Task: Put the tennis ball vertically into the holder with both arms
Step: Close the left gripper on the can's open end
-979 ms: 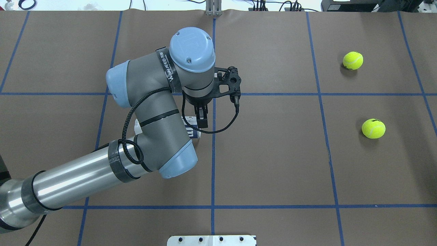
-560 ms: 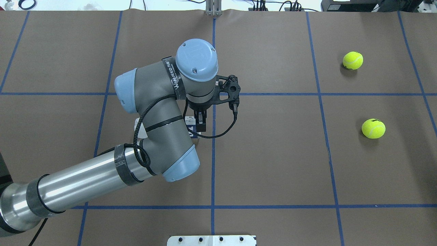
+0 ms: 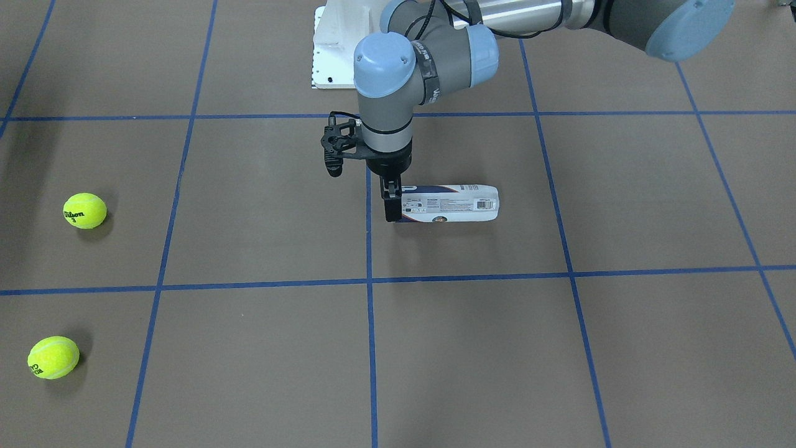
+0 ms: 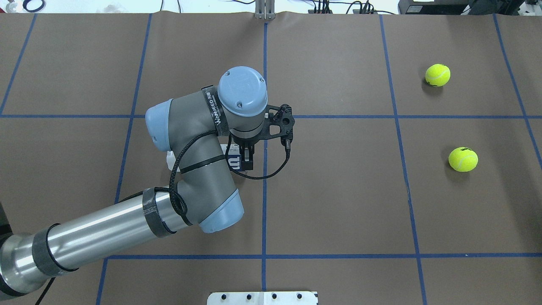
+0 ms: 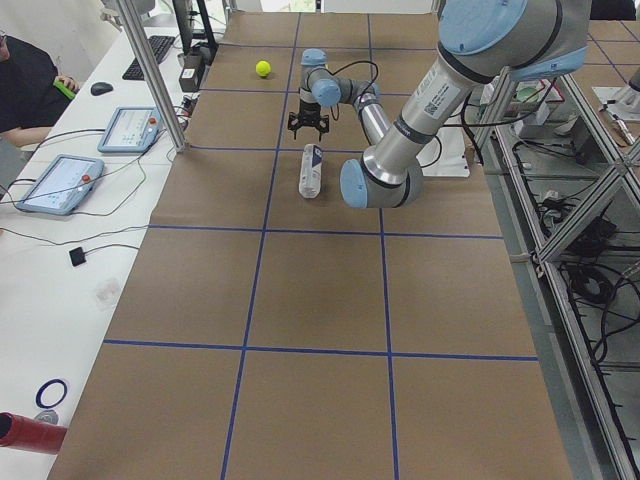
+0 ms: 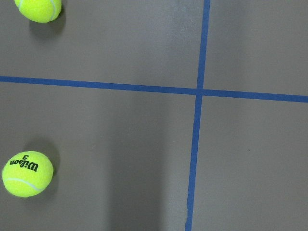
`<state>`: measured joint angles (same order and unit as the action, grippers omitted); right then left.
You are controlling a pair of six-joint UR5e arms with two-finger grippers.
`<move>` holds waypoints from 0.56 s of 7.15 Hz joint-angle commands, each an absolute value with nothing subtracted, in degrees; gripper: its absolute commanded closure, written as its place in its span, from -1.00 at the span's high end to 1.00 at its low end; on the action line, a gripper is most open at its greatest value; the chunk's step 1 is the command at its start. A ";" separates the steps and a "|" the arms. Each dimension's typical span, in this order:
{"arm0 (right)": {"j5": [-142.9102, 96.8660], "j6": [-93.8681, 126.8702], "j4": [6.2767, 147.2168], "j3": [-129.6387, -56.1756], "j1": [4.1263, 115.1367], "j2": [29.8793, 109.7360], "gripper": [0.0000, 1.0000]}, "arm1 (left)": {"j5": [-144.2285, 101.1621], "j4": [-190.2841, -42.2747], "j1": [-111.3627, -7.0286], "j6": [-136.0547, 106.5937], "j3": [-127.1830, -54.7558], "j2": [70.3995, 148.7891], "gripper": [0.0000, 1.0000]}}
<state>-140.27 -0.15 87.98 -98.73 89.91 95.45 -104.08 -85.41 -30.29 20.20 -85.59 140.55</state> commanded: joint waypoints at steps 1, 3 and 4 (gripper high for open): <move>-140.27 -0.18 88.07 -98.44 89.91 95.54 0.99 | -104.06 -85.52 -30.06 20.30 -85.52 139.83 0.99; -140.27 -0.35 88.07 -98.09 89.91 95.62 0.99 | -104.06 -85.52 -28.57 19.60 -85.08 139.92 0.99; -140.27 -0.35 87.98 -98.09 89.91 95.62 0.99 | -104.06 -85.52 -28.30 19.60 -84.21 139.92 0.99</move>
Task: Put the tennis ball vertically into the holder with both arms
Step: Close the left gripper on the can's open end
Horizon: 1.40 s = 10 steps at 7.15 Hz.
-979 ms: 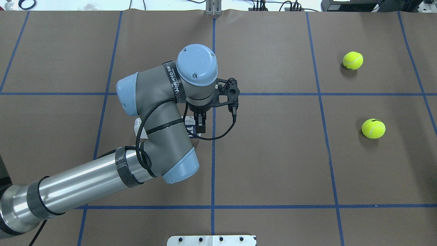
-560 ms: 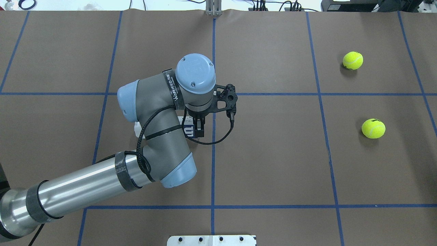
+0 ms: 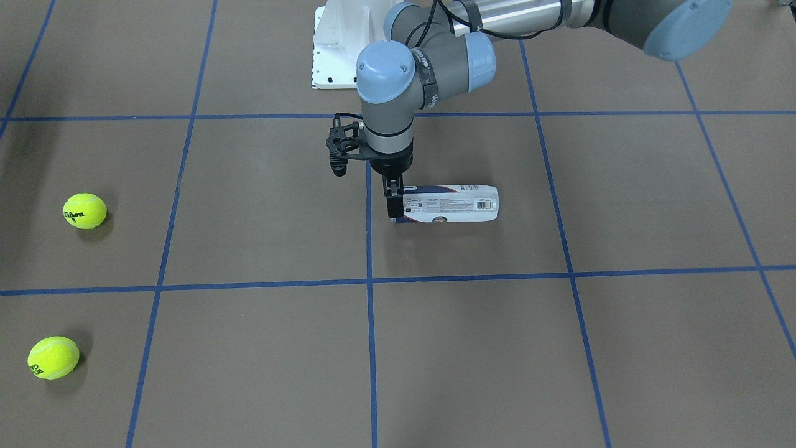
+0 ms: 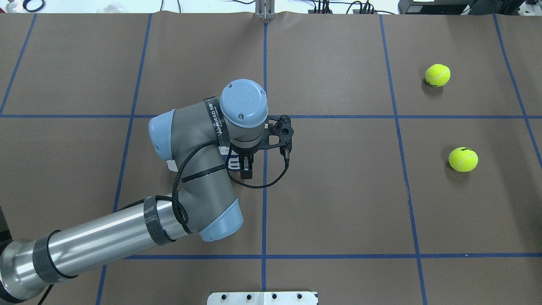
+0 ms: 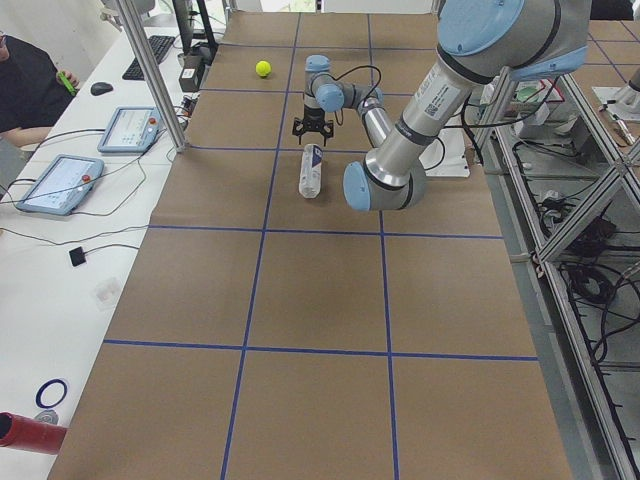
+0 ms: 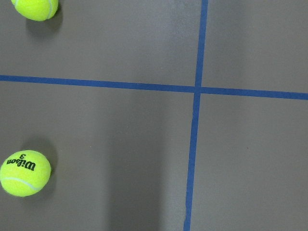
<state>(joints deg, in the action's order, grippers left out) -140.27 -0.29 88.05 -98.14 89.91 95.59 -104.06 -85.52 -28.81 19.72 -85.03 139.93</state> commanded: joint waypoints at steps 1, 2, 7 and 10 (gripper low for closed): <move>-140.27 -0.18 87.98 -98.17 89.91 95.62 0.99 | -104.06 -85.60 -28.21 19.60 -84.11 140.01 0.99; -140.27 -0.18 87.98 -98.17 89.91 95.54 0.99 | -103.98 -85.95 -28.30 19.60 -84.11 140.01 0.99; -140.27 -0.26 87.98 -98.17 89.91 95.62 0.99 | -103.19 -90.95 -28.30 19.60 -80.61 140.10 0.99; -140.27 -0.18 87.98 -98.26 89.91 95.71 0.99 | -103.18 -91.05 -28.39 19.69 -80.51 140.01 0.99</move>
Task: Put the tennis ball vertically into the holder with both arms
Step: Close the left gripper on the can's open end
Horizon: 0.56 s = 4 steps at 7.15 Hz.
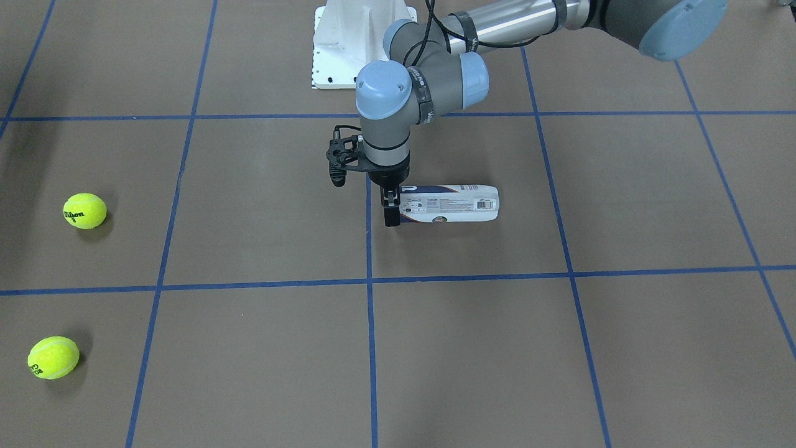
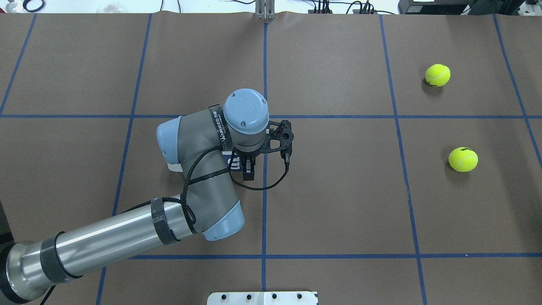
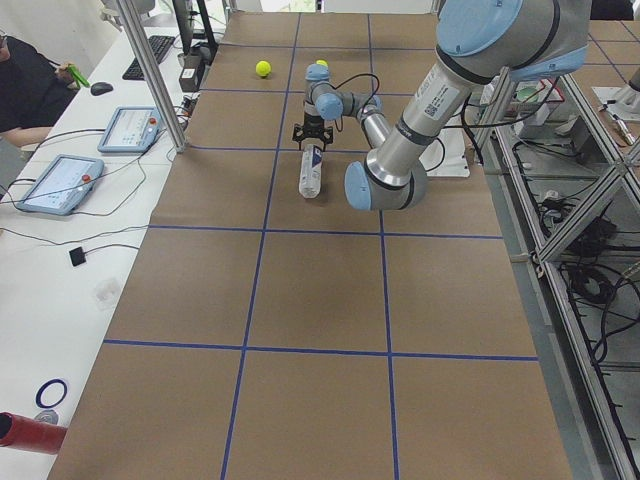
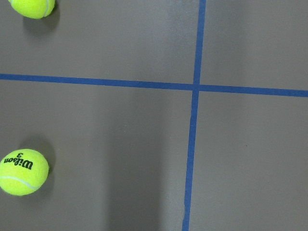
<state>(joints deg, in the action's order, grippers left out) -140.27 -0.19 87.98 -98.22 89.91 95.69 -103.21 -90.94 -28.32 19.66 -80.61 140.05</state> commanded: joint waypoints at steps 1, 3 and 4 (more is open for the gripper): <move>-140.27 -0.18 87.98 -98.26 89.91 95.63 0.99 | -103.18 -91.05 -28.39 19.69 -80.25 139.92 0.99; -140.36 -0.09 87.98 -98.17 89.91 95.71 0.99 | -103.18 -91.05 -28.39 19.69 -79.98 139.92 0.99; -140.36 -0.17 87.98 -98.26 89.91 95.63 0.99 | -103.18 -91.05 -28.39 19.60 -79.98 140.01 0.99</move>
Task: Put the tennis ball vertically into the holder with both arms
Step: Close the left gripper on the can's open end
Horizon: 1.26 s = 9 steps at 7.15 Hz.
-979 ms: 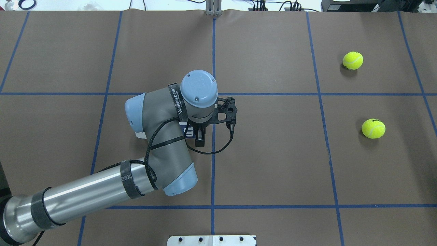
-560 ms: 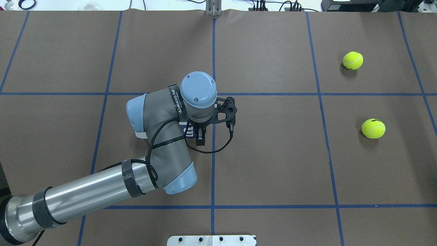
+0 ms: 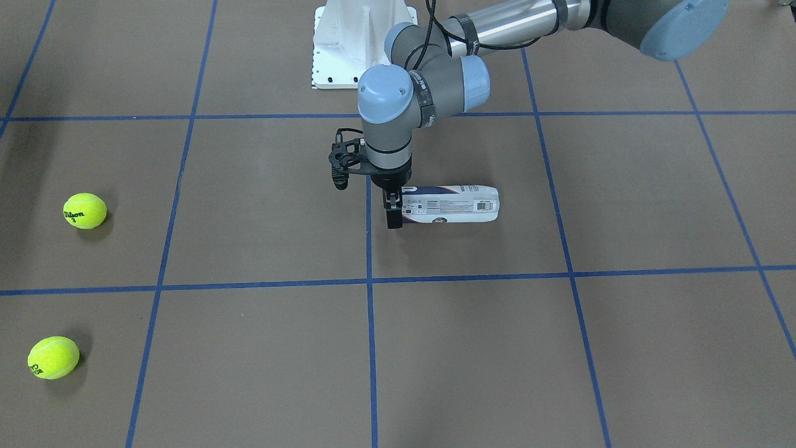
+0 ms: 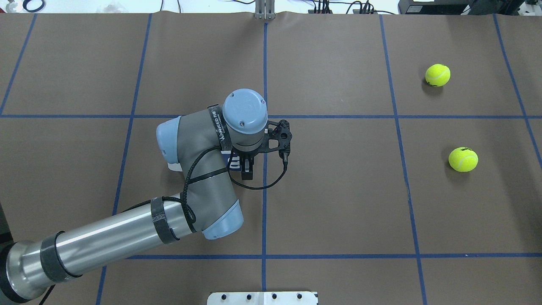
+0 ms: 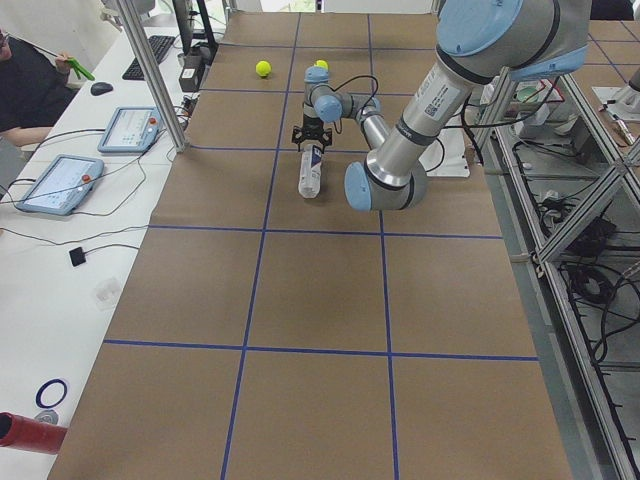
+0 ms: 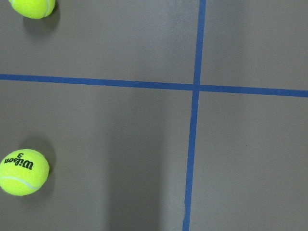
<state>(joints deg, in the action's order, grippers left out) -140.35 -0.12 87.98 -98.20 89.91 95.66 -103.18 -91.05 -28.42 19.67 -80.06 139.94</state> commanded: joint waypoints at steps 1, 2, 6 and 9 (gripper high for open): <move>-140.45 -0.09 87.98 -98.26 89.91 95.63 0.99 | -103.18 -91.05 -28.30 19.60 -79.98 139.92 0.98; -140.45 -0.09 87.98 -98.35 89.91 95.54 0.99 | -103.18 -91.05 -28.30 19.60 -79.81 139.92 0.85; -140.54 -0.09 87.98 -98.88 89.91 95.01 0.99 | -103.10 -91.05 -29.87 19.42 -81.81 140.18 0.34; -140.62 -0.09 87.98 -100.10 89.91 95.10 0.99 | -103.27 -95.67 -34.53 9.38 -93.92 140.27 0.25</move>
<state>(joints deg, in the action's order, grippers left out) -140.59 -0.11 87.98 -99.51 89.91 95.02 -103.23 -92.37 -32.69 15.19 -89.27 140.25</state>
